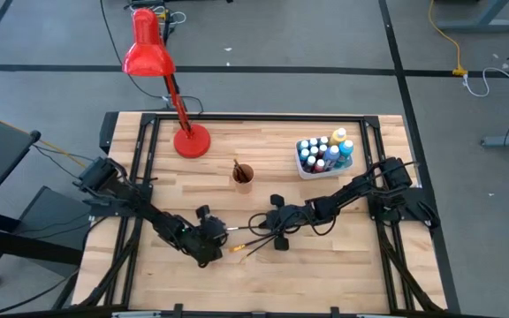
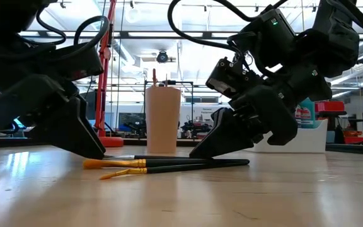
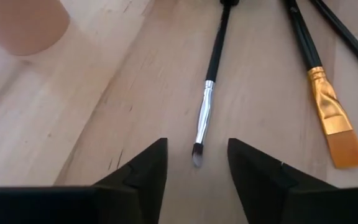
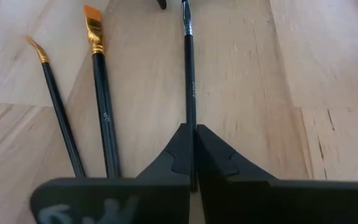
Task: Pick & Place Paint Supplies
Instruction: Put the white paintbrush into the orange cup
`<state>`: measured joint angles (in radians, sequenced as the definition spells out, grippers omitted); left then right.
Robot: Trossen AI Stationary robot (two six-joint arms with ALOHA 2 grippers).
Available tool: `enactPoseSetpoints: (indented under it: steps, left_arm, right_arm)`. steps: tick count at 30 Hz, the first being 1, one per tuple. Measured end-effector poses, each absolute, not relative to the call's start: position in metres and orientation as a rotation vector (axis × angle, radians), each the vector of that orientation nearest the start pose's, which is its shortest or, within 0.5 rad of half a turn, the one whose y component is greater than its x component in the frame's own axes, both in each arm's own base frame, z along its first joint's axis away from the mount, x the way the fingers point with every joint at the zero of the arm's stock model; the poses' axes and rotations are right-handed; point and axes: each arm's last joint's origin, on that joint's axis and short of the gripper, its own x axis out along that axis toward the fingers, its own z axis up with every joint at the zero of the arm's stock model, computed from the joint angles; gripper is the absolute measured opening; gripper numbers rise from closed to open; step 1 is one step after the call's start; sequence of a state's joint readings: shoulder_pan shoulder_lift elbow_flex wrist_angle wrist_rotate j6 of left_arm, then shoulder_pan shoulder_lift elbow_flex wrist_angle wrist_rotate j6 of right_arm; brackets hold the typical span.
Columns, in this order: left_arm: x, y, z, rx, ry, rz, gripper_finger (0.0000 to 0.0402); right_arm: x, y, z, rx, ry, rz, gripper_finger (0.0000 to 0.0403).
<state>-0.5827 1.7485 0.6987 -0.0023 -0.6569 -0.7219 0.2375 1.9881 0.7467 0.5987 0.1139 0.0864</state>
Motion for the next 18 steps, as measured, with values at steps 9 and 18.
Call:
enactPoseSetpoints:
  steps: [9, 18]
  left_arm:
    - [0.2477, -0.1424, 0.1014, -0.041, 0.782, 0.340, 0.0042]
    - [0.2474, -0.1411, 0.1013, -0.008, 0.769, 0.360, 0.0005]
  right_arm:
    - [0.3334, 0.0775, 0.0768, -0.034, 0.598, 0.099, 0.0005]
    - [0.3337, 0.0778, 0.0772, -0.031, 0.593, 0.098, 0.0005]
